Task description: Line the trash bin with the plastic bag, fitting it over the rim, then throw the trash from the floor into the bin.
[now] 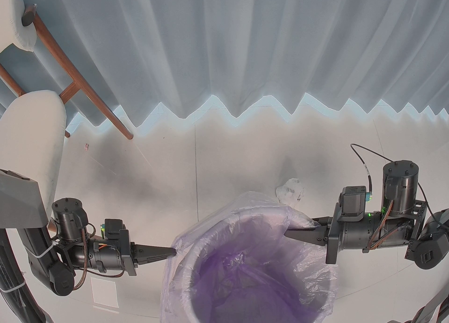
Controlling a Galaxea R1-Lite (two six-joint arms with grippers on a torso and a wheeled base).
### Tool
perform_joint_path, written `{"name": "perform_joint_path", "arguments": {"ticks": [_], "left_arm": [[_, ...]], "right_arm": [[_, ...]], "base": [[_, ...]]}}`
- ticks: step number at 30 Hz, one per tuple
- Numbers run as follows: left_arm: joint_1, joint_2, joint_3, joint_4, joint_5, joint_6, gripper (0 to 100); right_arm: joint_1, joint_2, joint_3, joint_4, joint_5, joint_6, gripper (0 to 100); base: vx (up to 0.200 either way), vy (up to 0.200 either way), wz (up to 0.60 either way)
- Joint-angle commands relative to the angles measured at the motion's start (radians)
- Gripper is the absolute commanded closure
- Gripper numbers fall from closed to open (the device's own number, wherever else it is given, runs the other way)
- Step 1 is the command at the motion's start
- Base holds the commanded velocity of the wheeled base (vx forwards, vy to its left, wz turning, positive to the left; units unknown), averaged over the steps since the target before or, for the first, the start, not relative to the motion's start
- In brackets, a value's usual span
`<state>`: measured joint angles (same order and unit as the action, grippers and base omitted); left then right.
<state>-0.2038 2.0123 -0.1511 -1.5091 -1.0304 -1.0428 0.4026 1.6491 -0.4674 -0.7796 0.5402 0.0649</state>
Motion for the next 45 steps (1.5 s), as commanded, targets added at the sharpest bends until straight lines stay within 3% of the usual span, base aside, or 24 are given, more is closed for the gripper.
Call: {"name": "perform_joint_path", "arguments": {"ticks": [1,25,26,32,37,40,42,45], "left_arm": [[0.027,0.042,-0.001,0.0,0.0,0.001,100],[0.029,0.129,-0.03,0.0,0.0,0.015,100],[0.029,0.129,-0.03,0.0,0.0,0.015,0],[0.055,0.12,-0.024,0.0,0.006,0.02,0],[0.185,-0.04,0.042,0.001,0.02,0.012,0],[0.271,-0.184,0.059,0.001,0.02,-0.005,0],[0.29,-0.285,0.077,0.001,0.02,-0.008,0],[0.258,-0.438,0.105,0.003,0.02,-0.04,0]], "right_arm": [[0.002,-0.006,-0.002,-0.001,0.003,0.004,100],[0.028,-0.035,-0.017,-0.004,0.003,0.047,100],[0.028,-0.035,-0.017,-0.006,0.003,0.047,100],[0.028,-0.035,-0.01,-0.006,-0.002,0.047,100],[0.028,0.003,-0.037,-0.007,-0.135,0.062,100],[0.028,0.012,-0.043,-0.012,-0.171,0.093,100],[0.028,0.017,-0.045,-0.01,-0.181,0.099,100],[0.027,0.035,-0.046,-0.012,-0.261,0.101,100]], "base": [[0.0,0.0,0.0],[0.0,0.0,0.0],[0.0,0.0,0.0],[0.0,0.0,0.0],[0.0,0.0,0.0],[0.0,0.0,0.0],[0.0,0.0,0.0],[0.0,0.0,0.0]]}}
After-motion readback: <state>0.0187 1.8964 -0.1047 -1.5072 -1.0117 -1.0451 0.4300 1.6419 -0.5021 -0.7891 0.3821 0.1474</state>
